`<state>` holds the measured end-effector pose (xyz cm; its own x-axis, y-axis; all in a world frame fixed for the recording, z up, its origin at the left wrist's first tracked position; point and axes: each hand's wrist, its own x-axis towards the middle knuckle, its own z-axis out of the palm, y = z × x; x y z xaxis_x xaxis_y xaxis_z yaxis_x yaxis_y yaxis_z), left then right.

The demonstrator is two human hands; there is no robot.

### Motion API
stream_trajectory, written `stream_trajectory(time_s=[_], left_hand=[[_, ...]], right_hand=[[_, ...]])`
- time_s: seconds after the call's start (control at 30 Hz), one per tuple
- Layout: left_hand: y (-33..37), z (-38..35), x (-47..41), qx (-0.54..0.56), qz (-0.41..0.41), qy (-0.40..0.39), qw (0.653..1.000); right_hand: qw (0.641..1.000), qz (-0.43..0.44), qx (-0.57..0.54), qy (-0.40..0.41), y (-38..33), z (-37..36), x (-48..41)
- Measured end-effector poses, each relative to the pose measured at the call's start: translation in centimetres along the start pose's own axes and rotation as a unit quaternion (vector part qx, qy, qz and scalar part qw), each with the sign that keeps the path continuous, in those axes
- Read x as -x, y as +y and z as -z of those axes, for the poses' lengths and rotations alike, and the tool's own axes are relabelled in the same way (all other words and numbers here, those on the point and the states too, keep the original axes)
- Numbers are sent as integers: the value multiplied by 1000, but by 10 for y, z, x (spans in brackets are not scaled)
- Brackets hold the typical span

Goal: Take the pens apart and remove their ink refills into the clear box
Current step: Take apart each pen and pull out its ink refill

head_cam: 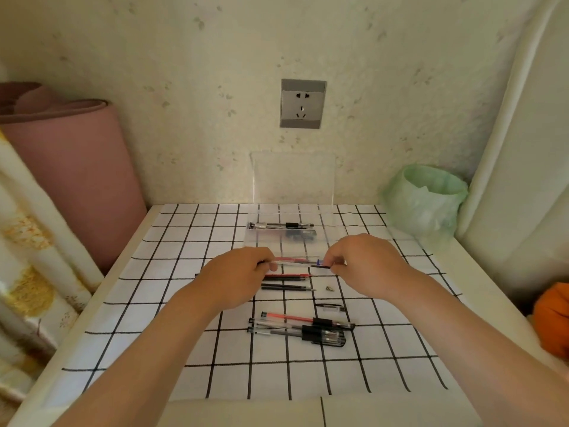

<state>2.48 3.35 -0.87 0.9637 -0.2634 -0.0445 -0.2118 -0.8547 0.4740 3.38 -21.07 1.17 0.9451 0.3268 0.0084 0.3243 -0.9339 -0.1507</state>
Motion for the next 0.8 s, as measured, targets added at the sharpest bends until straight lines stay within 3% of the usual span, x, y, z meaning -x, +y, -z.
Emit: stream_trajectory(time_s=[0.33,0.8], left_hand=[[-4,-2,2,55,-10,-40,998],[15,-18,2,85,-51,-72,993]], right_hand=[[999,28,6,15,-1,2,1],[972,87,-215,22,-32,-13,3]])
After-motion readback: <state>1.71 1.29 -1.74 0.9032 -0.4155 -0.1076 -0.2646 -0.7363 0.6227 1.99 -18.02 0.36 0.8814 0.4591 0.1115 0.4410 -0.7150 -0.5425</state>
